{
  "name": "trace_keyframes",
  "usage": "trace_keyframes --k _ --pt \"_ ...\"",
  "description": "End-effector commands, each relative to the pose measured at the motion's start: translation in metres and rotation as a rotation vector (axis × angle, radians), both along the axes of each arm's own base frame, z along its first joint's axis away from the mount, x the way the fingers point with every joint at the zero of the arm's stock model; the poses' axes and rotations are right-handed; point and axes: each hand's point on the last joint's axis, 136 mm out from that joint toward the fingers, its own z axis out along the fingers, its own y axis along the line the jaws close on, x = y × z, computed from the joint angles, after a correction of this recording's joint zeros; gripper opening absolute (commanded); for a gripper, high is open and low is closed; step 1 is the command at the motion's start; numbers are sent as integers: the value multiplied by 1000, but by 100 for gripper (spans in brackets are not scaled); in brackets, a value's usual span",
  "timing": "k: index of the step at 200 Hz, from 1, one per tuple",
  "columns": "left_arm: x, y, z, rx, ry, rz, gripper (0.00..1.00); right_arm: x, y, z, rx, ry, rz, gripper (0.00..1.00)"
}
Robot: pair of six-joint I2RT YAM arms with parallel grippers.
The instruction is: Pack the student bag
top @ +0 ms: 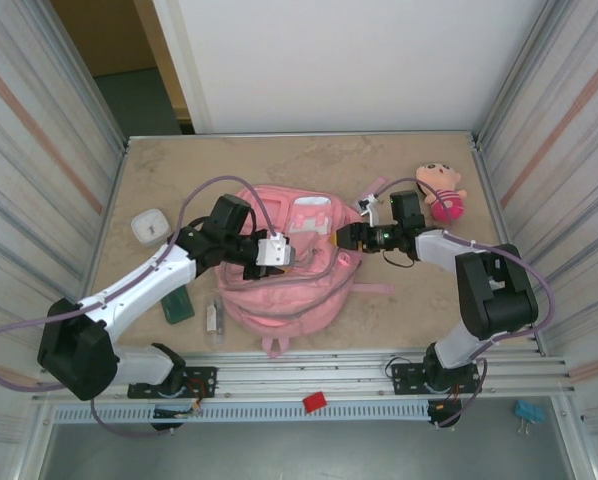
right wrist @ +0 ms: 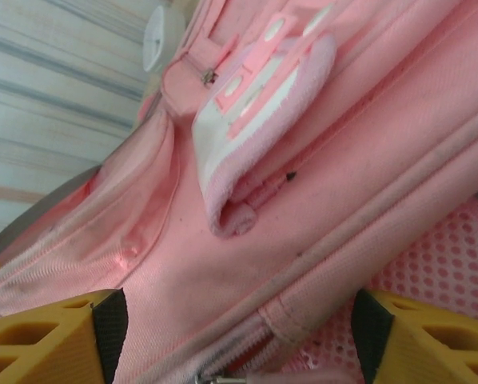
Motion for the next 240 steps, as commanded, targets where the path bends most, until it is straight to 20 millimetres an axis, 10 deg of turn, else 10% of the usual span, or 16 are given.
trace_keyframes --k 1,41,91,121,153,240 --pt "7 -10 47 -147 -143 -35 6 -19 5 20 28 -19 70 67" --pt "10 -10 46 -148 -157 -25 6 -30 0 34 -6 -57 72 44" --pt "8 -11 50 -164 -156 -31 6 -26 5 26 -8 -30 92 38" --pt "8 -10 51 -164 -166 -27 5 -22 1 20 -81 -51 74 65" --pt "7 -10 52 -170 -168 -30 5 -12 -4 6 -128 -56 60 67" --pt "15 -6 44 -138 -196 -1 5 -13 -3 40 -68 -42 65 9"
